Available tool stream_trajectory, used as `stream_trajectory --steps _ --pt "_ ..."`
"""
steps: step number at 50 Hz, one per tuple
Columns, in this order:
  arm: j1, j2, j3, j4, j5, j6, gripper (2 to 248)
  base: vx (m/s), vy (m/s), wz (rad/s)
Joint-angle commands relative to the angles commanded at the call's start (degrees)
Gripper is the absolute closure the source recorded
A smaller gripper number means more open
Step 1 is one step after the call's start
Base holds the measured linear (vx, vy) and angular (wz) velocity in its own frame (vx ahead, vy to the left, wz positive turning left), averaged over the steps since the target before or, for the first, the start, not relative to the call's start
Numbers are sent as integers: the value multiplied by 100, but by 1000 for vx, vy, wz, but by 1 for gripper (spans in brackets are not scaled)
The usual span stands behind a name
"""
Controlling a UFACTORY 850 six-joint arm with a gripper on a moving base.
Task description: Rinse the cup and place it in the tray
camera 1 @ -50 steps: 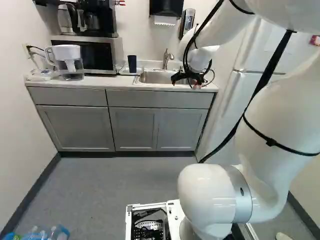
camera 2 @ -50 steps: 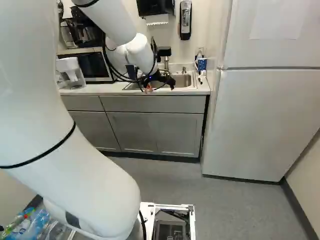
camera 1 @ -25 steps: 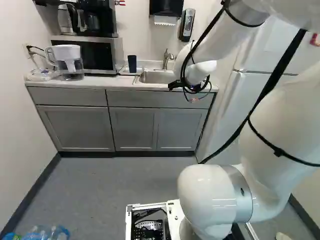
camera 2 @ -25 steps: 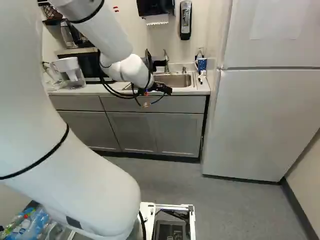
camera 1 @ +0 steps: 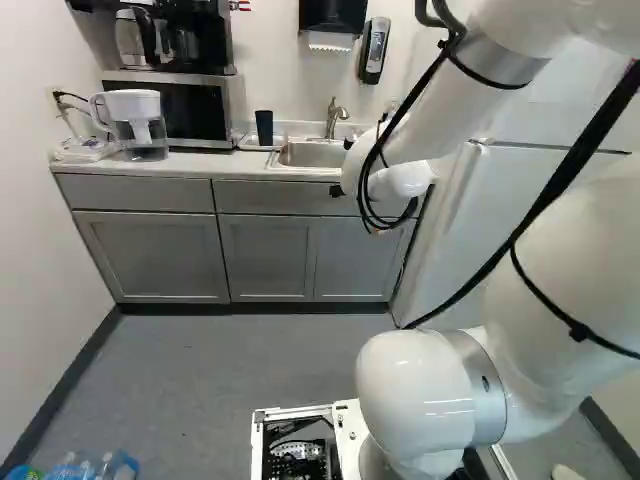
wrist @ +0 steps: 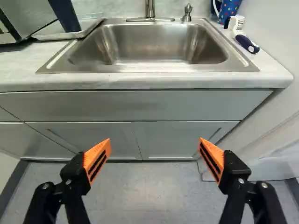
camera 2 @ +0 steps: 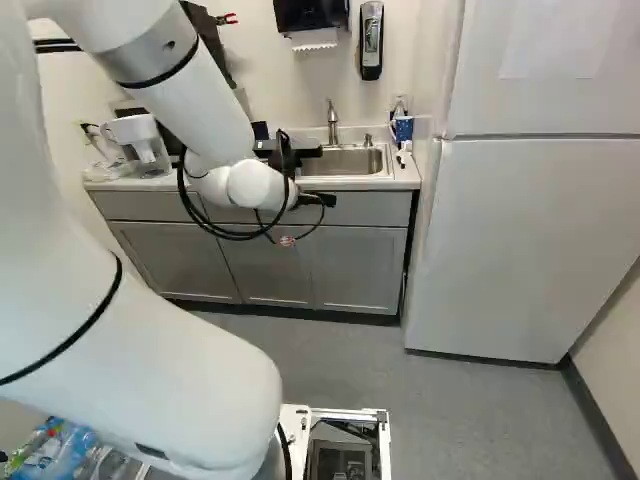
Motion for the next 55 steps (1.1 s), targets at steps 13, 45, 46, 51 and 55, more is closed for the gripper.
stream_trajectory --steps 13,45,46,51,55 --pt "96 165 552 -31 704 32 3 0 0 0" --pt "267 455 1529 -84 1948 90 3 0 0 0" --pt "271 462 1551 -86 1976 91 3 0 0 0" --pt "289 493 1655 -91 2108 97 3 0 0 0" --pt "302 515 1728 -96 2203 102 3 0 0 0"
